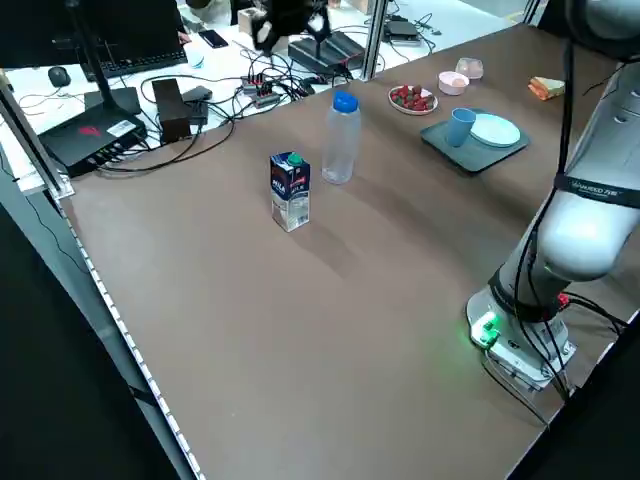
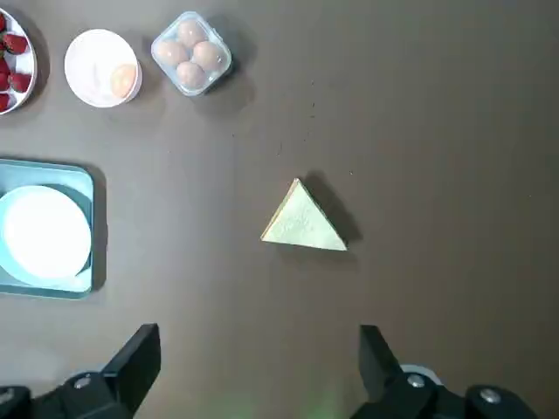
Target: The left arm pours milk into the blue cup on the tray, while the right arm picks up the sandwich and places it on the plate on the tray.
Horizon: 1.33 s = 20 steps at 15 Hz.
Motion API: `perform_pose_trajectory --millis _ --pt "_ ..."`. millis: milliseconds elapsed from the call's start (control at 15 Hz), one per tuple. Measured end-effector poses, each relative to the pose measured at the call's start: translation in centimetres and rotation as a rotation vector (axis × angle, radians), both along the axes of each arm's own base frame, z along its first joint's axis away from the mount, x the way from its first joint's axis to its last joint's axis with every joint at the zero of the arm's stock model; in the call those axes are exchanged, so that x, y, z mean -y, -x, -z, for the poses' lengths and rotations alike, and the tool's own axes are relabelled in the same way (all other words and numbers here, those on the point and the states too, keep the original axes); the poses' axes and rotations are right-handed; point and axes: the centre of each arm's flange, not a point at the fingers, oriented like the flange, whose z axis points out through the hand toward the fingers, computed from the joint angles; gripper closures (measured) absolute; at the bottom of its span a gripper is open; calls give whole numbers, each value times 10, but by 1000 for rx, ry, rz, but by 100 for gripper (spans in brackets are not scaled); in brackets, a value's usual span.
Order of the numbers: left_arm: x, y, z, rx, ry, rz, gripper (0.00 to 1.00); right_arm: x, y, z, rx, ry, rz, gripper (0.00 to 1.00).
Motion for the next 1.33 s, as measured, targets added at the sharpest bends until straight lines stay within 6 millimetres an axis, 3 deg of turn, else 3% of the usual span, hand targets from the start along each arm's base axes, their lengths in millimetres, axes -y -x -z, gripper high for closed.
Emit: perform_pose_trajectory --millis 133,333,400,533,733,1000,1133,1333 --pt "-41 -3 27 30 14 81 1 0 0 0 0 0 0 0" --pt "-103 9 60 85 80 178 1 0 0 0 1 0 0 0" --pt "-144 22 80 140 125 236 1 0 0 0 1 0 0 0" --pt "-174 31 101 187 176 254 1 -1 0 0 0 1 -1 0" --pt "-190 31 127 229 239 255 0 -6 -1 -1 9 1 -11 0" --pt "-206 34 150 325 278 386 0 -17 -2 -2 20 0 -32 0" --pt "-231 48 185 429 337 448 0 -30 -1 -2 16 0 -56 0" --pt "-257 69 259 555 438 504 0 -33 2 -3 -7 1 -63 0"
